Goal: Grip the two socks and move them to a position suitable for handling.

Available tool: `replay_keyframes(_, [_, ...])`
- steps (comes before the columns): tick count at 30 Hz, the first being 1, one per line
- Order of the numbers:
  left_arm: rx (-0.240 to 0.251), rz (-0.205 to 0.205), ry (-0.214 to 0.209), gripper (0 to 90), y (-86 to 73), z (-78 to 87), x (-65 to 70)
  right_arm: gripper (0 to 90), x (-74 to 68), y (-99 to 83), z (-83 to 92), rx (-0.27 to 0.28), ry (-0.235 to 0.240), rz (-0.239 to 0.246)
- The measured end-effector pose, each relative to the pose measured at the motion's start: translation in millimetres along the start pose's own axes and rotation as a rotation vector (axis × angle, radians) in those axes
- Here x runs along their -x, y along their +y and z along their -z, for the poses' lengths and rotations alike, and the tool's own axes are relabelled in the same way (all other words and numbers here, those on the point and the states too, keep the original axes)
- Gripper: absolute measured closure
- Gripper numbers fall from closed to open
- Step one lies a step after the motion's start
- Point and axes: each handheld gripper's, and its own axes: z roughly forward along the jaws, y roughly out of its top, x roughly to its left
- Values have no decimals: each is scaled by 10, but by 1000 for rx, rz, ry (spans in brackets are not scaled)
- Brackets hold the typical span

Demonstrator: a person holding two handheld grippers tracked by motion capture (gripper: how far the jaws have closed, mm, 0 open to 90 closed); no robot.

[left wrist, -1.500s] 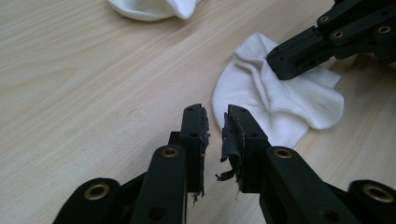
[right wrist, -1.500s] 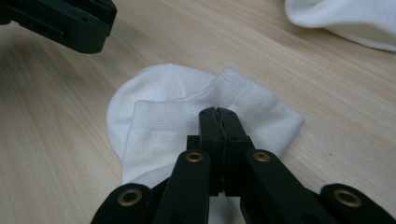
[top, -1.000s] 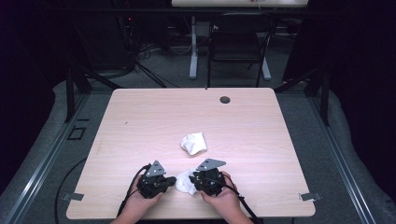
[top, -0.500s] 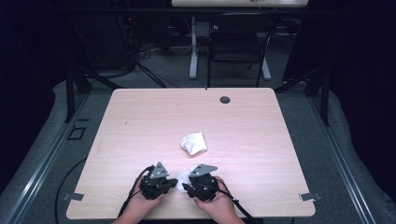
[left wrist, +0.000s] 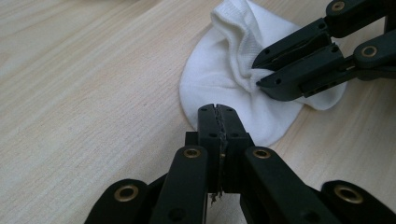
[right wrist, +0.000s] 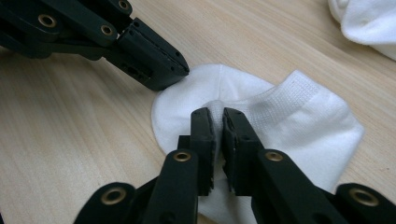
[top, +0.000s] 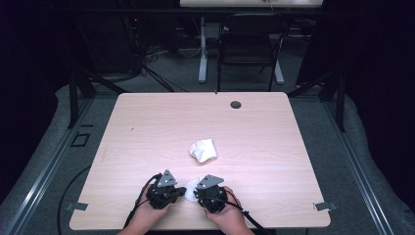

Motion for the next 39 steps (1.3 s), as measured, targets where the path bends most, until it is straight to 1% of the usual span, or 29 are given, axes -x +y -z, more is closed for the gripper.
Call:
replay_keyframes(2, [2, 4, 0, 900, -1, -1, 1, 843, 2, -2, 2, 1, 1, -2])
replay_keyframes(3, [1, 4, 0, 900, -1, -2, 1, 849, 6, -6, -5, 13, 6, -12])
replay_keyframes(7, [0, 4, 0, 900, 0, -1, -3, 862, 25, -5, 15, 12, 12, -24])
replay_keyframes(10, [-1, 5, 0, 900, -1, 0, -6, 864, 30, -17, 37, 28, 19, -41])
replay_keyframes(12, [0, 6, 0, 900, -1, 0, -4, 864, 34, -18, 46, 31, 21, -42])
replay_keyframes(14, [-2, 5, 0, 900, 0, 1, -7, 864, 41, -21, 68, 52, 18, -48])
replay_keyframes(16, [-2, 6, 1, 900, -1, 2, -9, 864, 70, -14, 128, 65, 19, -57])
replay_keyframes(17, [-2, 7, 2, 900, -1, 2, -9, 864, 70, -14, 128, 65, 19, -57])
replay_keyframes(18, [-2, 8, 1, 900, -1, 2, -9, 864, 76, -14, 138, 78, 22, -69])
replay_keyframes(19, [-2, 8, 1, 900, -1, 2, -9, 864, 106, -10, 192, 91, 24, -79])
replay_keyframes(20, [-2, 8, 1, 900, -1, 2, -9, 864, 106, -10, 192, 91, 24, -79])
replay_keyframes(21, [2, 9, 5, 900, -3, -1, -8, 864, 117, -9, 219, 98, 22, -85])
replay_keyframes(25, [-4, 12, 7, 900, -3, 5, -11, 864, 198, -12, 374, 133, 8, -100])
replay_keyframes(26, [-7, 9, 7, 900, -3, 8, -17, 864, 226, -17, 414, 147, 9, -114])
replay_keyframes(28, [-7, 14, 7, 900, -3, 9, -19, 864, 238, -20, 434, 149, 9, -121])
replay_keyframes(29, [-8, 13, 8, 900, -2, 11, -21, 864, 260, -30, 466, 164, 3, -128])
replay_keyframes(30, [-11, 12, 8, 900, -2, 14, -22, 864, 276, -35, 489, 162, 1, -126])
replay_keyframes(34, [-17, 17, 8, 900, -7, 25, -22, 864, 348, -67, 600, 178, -8, -150])
replay_keyframes(37, [-19, 14, 11, 900, -7, 29, -22, 864, 390, -89, 646, 166, -16, -147])
replay_keyframes(39, [-22, 10, 8, 900, -3, 30, -19, 864, 425, -133, 681, 165, -21, -160])
